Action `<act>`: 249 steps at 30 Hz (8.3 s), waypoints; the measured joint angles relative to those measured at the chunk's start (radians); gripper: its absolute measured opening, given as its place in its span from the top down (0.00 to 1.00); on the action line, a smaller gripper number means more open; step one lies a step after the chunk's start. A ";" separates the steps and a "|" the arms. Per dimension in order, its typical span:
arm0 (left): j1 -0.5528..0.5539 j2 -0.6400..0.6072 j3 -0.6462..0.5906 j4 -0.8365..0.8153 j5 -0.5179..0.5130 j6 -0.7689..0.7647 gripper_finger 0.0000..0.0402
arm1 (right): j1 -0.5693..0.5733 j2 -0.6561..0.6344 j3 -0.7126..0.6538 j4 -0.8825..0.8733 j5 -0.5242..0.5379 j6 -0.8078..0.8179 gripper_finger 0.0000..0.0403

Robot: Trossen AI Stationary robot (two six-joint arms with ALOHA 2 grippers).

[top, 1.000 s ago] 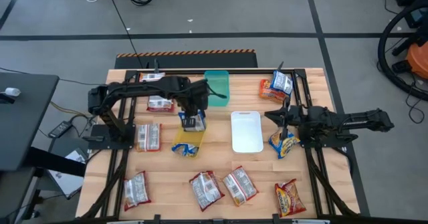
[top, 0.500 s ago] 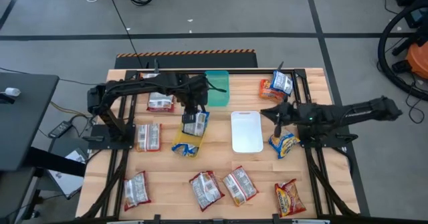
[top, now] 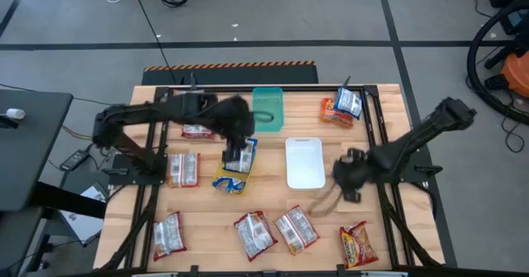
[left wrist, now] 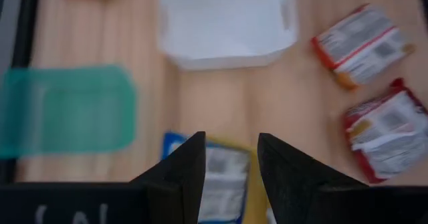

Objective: Sort Maruchan noodles
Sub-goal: Put the bottom right blue noodle pack into the yellow bin

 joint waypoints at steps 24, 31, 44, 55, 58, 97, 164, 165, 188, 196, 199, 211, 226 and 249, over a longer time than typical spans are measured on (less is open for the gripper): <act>-0.231 -0.112 -0.442 0.500 -0.118 -0.054 0.65 | 0.302 0.393 0.001 0.051 0.169 -0.209 0.56; -0.254 -0.112 -0.442 0.532 -0.117 -0.054 0.65 | 0.316 0.424 0.001 0.007 0.183 -0.053 0.76; -0.250 -0.112 -0.442 0.754 -0.118 0.019 0.63 | 0.287 0.216 0.187 -0.469 0.349 0.093 0.98; -0.188 -0.091 -0.440 1.041 -0.056 0.112 0.43 | 0.086 0.151 0.408 -0.492 0.647 -0.337 0.99; -0.154 -0.054 -0.441 1.087 -0.006 0.114 0.37 | 0.043 0.149 0.478 -0.380 0.726 -0.528 0.99; -0.094 0.161 -0.385 1.056 0.133 0.289 0.52 | -0.157 0.199 0.505 0.526 0.310 -1.179 0.93; -0.175 0.011 -0.309 -0.105 -0.182 -0.023 0.69 | 0.039 0.115 0.192 0.550 0.518 -0.451 0.67; -0.170 0.015 -0.310 -0.104 -0.180 -0.032 0.69 | 0.040 0.115 0.192 0.550 0.518 -0.448 0.67; -0.184 0.092 -0.448 0.080 -0.001 -0.082 0.69 | 0.161 0.116 0.103 0.540 0.564 -0.293 0.67; -0.185 0.092 -0.492 0.106 0.018 -0.151 0.64 | 0.154 0.116 0.092 0.544 0.623 -0.289 0.66; -0.168 0.092 -0.492 0.128 0.095 -0.186 0.58 | 0.138 0.116 0.092 0.544 0.629 -0.291 0.64; -0.099 0.092 -0.233 -0.192 0.117 -0.062 0.35 | 0.071 0.116 0.092 0.544 0.560 -0.367 0.53; 0.322 0.193 -0.238 0.054 -0.008 0.256 0.59 | 0.028 0.116 0.092 0.525 0.473 -0.351 0.54; 0.046 0.200 -0.285 -0.186 0.163 0.053 0.97 | 0.028 0.116 0.092 0.508 0.454 -0.350 0.54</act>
